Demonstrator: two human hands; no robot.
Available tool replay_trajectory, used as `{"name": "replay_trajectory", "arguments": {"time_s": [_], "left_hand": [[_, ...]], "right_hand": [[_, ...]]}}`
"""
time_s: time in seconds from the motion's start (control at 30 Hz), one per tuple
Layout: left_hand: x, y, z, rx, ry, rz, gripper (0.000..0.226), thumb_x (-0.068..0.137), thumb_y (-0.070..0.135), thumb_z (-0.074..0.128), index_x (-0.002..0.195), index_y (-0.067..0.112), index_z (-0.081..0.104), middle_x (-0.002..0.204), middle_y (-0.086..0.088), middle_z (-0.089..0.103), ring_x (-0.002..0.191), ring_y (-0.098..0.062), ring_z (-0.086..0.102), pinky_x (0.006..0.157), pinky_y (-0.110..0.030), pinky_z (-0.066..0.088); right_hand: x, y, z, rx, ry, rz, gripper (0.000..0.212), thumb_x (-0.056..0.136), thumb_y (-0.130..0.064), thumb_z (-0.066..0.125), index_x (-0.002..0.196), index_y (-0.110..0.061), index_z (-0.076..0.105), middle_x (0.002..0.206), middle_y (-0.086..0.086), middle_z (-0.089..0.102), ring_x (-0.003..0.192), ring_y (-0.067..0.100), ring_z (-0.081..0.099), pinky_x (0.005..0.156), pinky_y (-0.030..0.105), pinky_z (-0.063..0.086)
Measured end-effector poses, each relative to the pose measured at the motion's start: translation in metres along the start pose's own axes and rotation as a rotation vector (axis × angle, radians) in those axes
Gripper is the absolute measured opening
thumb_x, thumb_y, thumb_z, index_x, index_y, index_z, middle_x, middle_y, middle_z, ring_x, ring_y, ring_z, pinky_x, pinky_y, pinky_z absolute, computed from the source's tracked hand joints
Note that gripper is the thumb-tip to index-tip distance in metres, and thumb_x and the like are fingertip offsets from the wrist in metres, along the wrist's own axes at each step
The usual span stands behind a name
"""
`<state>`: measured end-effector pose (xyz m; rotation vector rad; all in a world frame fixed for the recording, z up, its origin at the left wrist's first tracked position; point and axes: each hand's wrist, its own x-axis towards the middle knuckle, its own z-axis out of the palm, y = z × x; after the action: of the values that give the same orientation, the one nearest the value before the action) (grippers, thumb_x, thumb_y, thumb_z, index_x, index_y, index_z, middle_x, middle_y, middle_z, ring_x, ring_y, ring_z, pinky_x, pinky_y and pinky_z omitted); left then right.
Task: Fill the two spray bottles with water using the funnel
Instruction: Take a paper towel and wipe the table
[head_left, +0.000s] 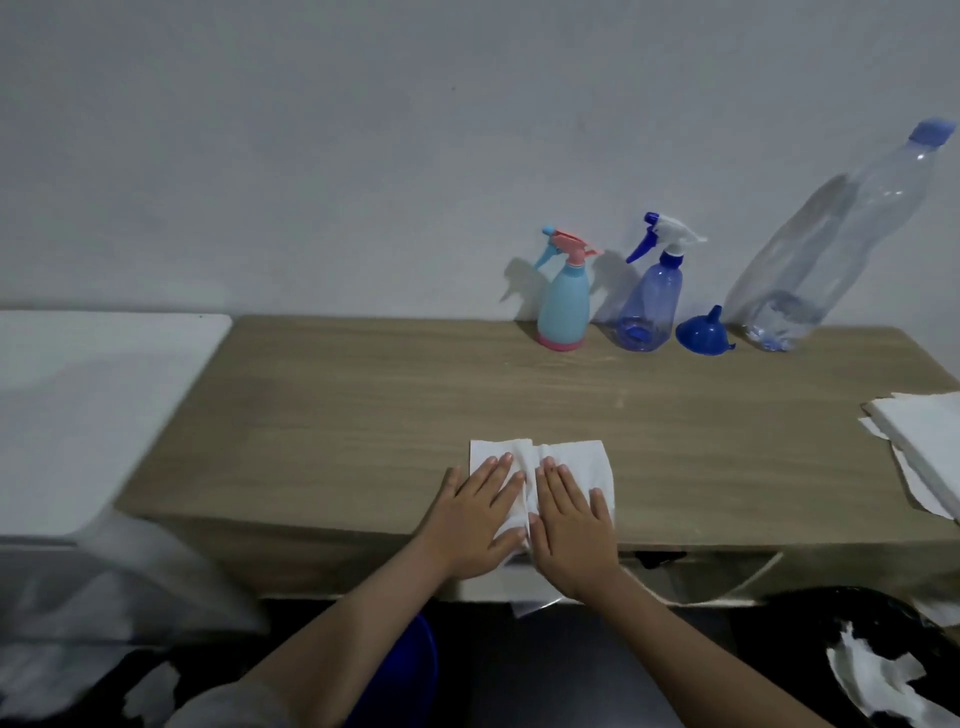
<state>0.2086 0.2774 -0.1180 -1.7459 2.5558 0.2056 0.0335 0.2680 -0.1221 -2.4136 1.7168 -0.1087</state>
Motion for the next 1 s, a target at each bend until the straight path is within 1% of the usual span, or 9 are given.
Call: {"name": "replay_trajectory", "arguments": {"time_s": [0.07, 0.2, 0.37, 0.5, 0.6, 0.7, 0.8, 0.87, 1.0], "left_hand": [[-0.016, -0.015, 0.002, -0.014, 0.012, -0.061, 0.072, 0.093, 0.060, 0.014, 0.153, 0.022, 0.001, 0.160, 0.001, -0.011, 0.148, -0.017, -0.007, 0.115, -0.053, 0.003], [-0.050, -0.040, 0.003, -0.030, 0.017, -0.164, 0.082, 0.085, 0.067, -0.003, 0.153, 0.022, 0.002, 0.160, 0.001, -0.009, 0.148, -0.017, -0.005, 0.115, -0.053, 0.003], [-0.088, -0.065, 0.007, -0.033, 0.033, -0.273, 0.074, 0.091, 0.063, 0.000, 0.153, 0.022, 0.001, 0.160, 0.002, -0.010, 0.148, -0.017, -0.006, 0.115, -0.053, 0.003], [-0.116, -0.082, 0.010, -0.038, 0.060, -0.375, 0.078, 0.087, 0.060, -0.011, 0.153, 0.021, 0.006, 0.160, 0.001, -0.003, 0.147, -0.019, 0.000, 0.114, -0.054, 0.009], [-0.134, -0.086, 0.012, 0.000, 0.136, -0.458, 0.059, 0.099, 0.046, 0.012, 0.147, 0.018, 0.033, 0.154, -0.003, 0.030, 0.140, -0.021, 0.033, 0.106, -0.051, 0.034], [-0.141, -0.087, 0.022, -0.026, 0.337, -0.416, 0.042, 0.088, 0.025, 0.057, 0.129, 0.015, 0.058, 0.137, -0.006, 0.055, 0.122, -0.024, 0.056, 0.095, -0.048, 0.048], [-0.143, -0.080, 0.023, -0.101, 0.532, -0.372, 0.031, 0.085, 0.018, 0.051, 0.108, 0.014, 0.071, 0.116, -0.005, 0.068, 0.102, -0.023, 0.065, 0.091, -0.044, 0.052], [-0.138, -0.071, 0.014, -0.214, 0.559, -0.370, 0.031, 0.085, 0.022, 0.049, 0.104, 0.013, 0.071, 0.105, -0.003, 0.071, 0.092, -0.020, 0.066, 0.083, -0.038, 0.055], [-0.116, -0.044, -0.002, -0.543, 0.575, -0.428, 0.035, 0.085, 0.026, 0.056, 0.118, 0.015, 0.065, 0.108, 0.002, 0.069, 0.095, -0.013, 0.064, 0.081, -0.029, 0.053]], "right_hand": [[0.006, -0.014, 0.002, -0.010, -0.015, -0.064, 0.061, 0.092, -0.041, 0.026, 0.142, -0.010, 0.042, 0.150, 0.005, 0.039, 0.136, 0.022, 0.042, 0.099, 0.053, 0.042], [0.015, -0.042, 0.007, 0.020, -0.110, -0.211, 0.079, 0.082, -0.051, -0.009, 0.152, -0.018, 0.001, 0.159, -0.003, -0.008, 0.148, 0.016, -0.004, 0.117, 0.048, 0.006], [0.024, -0.082, 0.011, 0.047, -0.140, -0.331, 0.078, 0.082, -0.053, -0.012, 0.152, -0.019, -0.005, 0.159, -0.003, -0.012, 0.148, 0.015, -0.009, 0.117, 0.046, 0.000], [0.032, -0.114, 0.016, 0.021, -0.175, -0.446, 0.074, 0.087, -0.055, -0.015, 0.151, -0.020, -0.007, 0.160, -0.003, -0.011, 0.148, 0.016, -0.010, 0.117, 0.043, -0.004], [0.031, -0.130, 0.018, 0.009, -0.166, -0.546, 0.070, 0.089, -0.047, -0.007, 0.152, -0.020, 0.001, 0.161, -0.004, -0.005, 0.149, 0.016, -0.004, 0.114, 0.035, -0.004], [0.032, -0.129, 0.018, 0.150, -0.177, -0.594, 0.050, 0.101, -0.022, 0.028, 0.151, -0.019, 0.022, 0.160, -0.003, 0.013, 0.148, 0.015, 0.011, 0.118, 0.034, 0.006], [0.029, -0.119, 0.014, 0.445, -0.137, -0.557, 0.038, 0.095, -0.007, 0.047, 0.131, -0.015, 0.057, 0.144, 0.000, 0.048, 0.136, 0.015, 0.041, 0.115, 0.035, 0.030], [0.025, -0.112, 0.008, 0.616, -0.088, -0.435, 0.032, 0.090, -0.002, 0.052, 0.112, -0.014, 0.071, 0.121, 0.002, 0.068, 0.115, 0.017, 0.062, 0.097, 0.030, 0.047], [0.016, -0.096, -0.006, 0.881, -0.003, -0.231, 0.033, 0.082, 0.007, 0.054, 0.090, -0.017, 0.076, 0.099, 0.006, 0.073, 0.093, 0.017, 0.066, 0.085, 0.028, 0.051]]}}
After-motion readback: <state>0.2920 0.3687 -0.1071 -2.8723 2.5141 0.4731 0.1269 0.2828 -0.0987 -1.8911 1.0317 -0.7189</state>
